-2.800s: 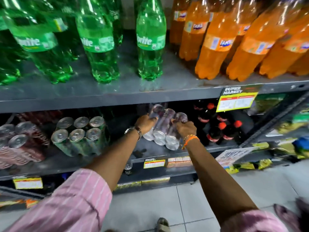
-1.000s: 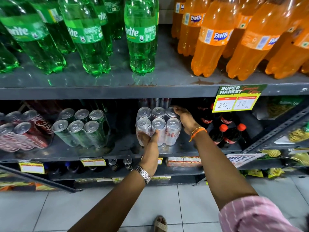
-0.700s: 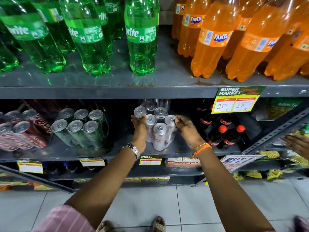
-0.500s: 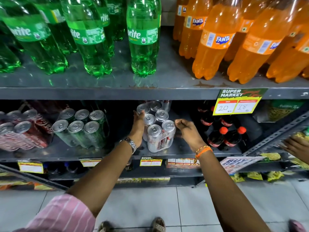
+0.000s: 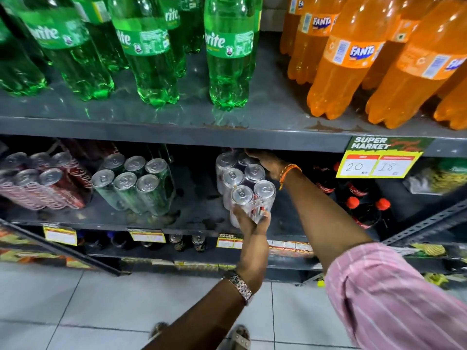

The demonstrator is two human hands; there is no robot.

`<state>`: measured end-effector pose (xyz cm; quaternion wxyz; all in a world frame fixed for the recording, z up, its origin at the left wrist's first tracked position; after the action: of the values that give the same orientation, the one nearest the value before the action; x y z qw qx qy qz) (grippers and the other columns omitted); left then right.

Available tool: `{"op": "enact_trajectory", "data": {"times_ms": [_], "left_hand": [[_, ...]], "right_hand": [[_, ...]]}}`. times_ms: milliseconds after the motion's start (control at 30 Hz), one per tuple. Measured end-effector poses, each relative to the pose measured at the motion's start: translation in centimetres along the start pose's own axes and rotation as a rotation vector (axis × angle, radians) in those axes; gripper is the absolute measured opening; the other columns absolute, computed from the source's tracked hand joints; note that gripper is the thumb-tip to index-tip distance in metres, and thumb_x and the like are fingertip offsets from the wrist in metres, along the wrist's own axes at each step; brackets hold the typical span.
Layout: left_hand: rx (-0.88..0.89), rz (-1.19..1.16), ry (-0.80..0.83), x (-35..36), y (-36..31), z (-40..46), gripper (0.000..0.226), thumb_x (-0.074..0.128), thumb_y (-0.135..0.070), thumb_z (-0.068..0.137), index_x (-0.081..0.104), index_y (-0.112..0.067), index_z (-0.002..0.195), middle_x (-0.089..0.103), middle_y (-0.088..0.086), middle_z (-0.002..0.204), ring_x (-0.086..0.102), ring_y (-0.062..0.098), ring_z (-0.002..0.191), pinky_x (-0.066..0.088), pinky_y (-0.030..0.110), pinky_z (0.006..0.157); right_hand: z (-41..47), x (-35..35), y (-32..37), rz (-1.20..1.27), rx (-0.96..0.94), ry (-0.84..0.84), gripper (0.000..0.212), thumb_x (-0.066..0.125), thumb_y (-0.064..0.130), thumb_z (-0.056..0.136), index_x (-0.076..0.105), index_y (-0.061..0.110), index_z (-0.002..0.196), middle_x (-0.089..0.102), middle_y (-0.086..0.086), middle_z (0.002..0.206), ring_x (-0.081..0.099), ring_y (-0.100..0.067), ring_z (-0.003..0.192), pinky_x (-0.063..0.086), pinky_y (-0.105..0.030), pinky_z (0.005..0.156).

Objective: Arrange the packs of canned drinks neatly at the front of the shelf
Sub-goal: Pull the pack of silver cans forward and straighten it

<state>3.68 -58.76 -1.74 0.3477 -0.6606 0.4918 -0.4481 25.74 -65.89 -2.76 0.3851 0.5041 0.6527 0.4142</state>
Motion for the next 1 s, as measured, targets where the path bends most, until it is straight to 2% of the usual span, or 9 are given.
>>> {"op": "enact_trajectory", "data": {"times_ms": [167,267,367,433,533,667,833,933,1000], "left_hand": [[0.038,0.160,0.034,0.1,0.9,0.8,0.098,0.033,-0.074,0.083,-0.026,-0.035,0.152,-0.034,-0.023,0.156,-0.021,-0.005,0.144,-0.007,0.025,0.117],[0.069,0.188,0.004,-0.4,1.2,1.8,0.078,0.031,-0.051,0.101,-0.028,-0.035,0.150,-0.037,-0.023,0.154,-0.023,-0.009,0.135,-0.008,0.028,0.118],[0.101,0.180,-0.034,-1.6,0.6,3.2,0.080,0.033,-0.054,0.100,-0.028,-0.036,0.150,-0.040,-0.019,0.156,-0.025,-0.005,0.140,-0.008,0.037,0.125],[0.125,0.196,-0.071,-2.9,0.3,4.8,0.084,0.034,-0.060,0.097,-0.026,-0.036,0.151,-0.037,-0.018,0.158,-0.023,0.000,0.147,-0.005,0.044,0.128],[0.158,0.257,-0.099,-5.2,-0.5,7.6,0.112,0.037,-0.086,0.074,-0.021,-0.033,0.154,-0.029,-0.015,0.163,-0.016,0.011,0.155,0.001,0.044,0.128],[0.119,0.153,-0.042,-7.6,-2.4,11.4,0.071,0.036,-0.050,0.101,-0.002,-0.030,0.159,-0.001,-0.006,0.170,0.017,0.018,0.156,0.019,0.036,0.124],[0.080,0.124,0.148,-9.7,-3.7,14.2,0.072,0.043,-0.048,0.097,0.014,-0.027,0.159,0.023,-0.002,0.167,0.032,0.015,0.150,0.026,0.040,0.125],[0.099,0.125,0.110,-11.0,-3.5,13.8,0.070,0.057,-0.032,0.095,0.025,-0.020,0.157,0.039,-0.001,0.160,0.045,0.014,0.141,0.037,0.033,0.115],[0.129,0.194,0.047,-12.1,-2.2,13.0,0.074,0.074,-0.017,0.080,0.041,-0.010,0.146,0.056,0.004,0.145,0.055,0.021,0.130,0.046,0.035,0.108]], "right_hand": [[-1.8,-0.1,0.2,-0.001,0.044,0.054,0.014,0.052,0.024,0.099,0.064,0.019,0.104,0.071,0.002,0.096,0.067,-0.012,0.085,0.052,-0.032,0.087],[-2.1,-0.8,-0.4,0.042,0.010,0.017,0.019,0.048,0.016,0.100,0.064,0.018,0.111,0.069,0.001,0.106,0.065,-0.011,0.094,0.050,-0.032,0.096],[-3.3,-1.4,-1.1,0.046,-0.028,-0.042,0.030,0.049,0.011,0.100,0.060,0.005,0.127,0.064,-0.008,0.128,0.060,-0.020,0.115,0.042,-0.037,0.110],[-4.0,-1.9,-1.9,0.074,-0.053,-0.069,0.033,0.046,0.009,0.101,0.057,0.005,0.131,0.065,-0.005,0.126,0.061,-0.016,0.112,0.046,-0.031,0.103],[-5.4,-2.4,-3.5,0.088,-0.099,-0.096,0.025,0.049,0.018,0.098,0.062,0.025,0.118,0.068,0.004,0.117,0.062,-0.012,0.109,0.047,-0.031,0.099],[-7.8,-2.3,-5.7,0.167,-0.159,-0.152,0.023,0.052,0.021,0.096,0.057,0.027,0.117,0.065,0.002,0.120,0.061,-0.014,0.109,0.050,-0.036,0.096],[-9.7,-2.1,-7.9,0.144,-0.201,-0.279,0.024,0.060,0.025,0.082,0.058,0.029,0.105,0.063,-0.002,0.115,0.060,-0.015,0.105,0.050,-0.041,0.099],[-9.8,-2.5,-9.3,0.014,-0.197,-0.330,0.032,0.069,0.005,0.081,0.057,0.018,0.108,0.066,-0.002,0.106,0.061,-0.017,0.100,0.049,-0.041,0.103],[-9.8,-2.3,-10.0,-0.105,-0.184,-0.334,0.045,0.077,0.013,0.071,0.058,0.016,0.111,0.070,-0.002,0.109,0.066,-0.017,0.103,0.051,-0.042,0.104]]}}
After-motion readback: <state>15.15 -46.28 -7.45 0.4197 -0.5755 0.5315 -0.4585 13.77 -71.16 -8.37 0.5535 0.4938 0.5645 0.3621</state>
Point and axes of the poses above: each hand's wrist, its own z-axis towards the middle knuckle, its own x-axis out of the palm, y = z × x, the point moved 3 cm from there along z, towards the middle knuckle
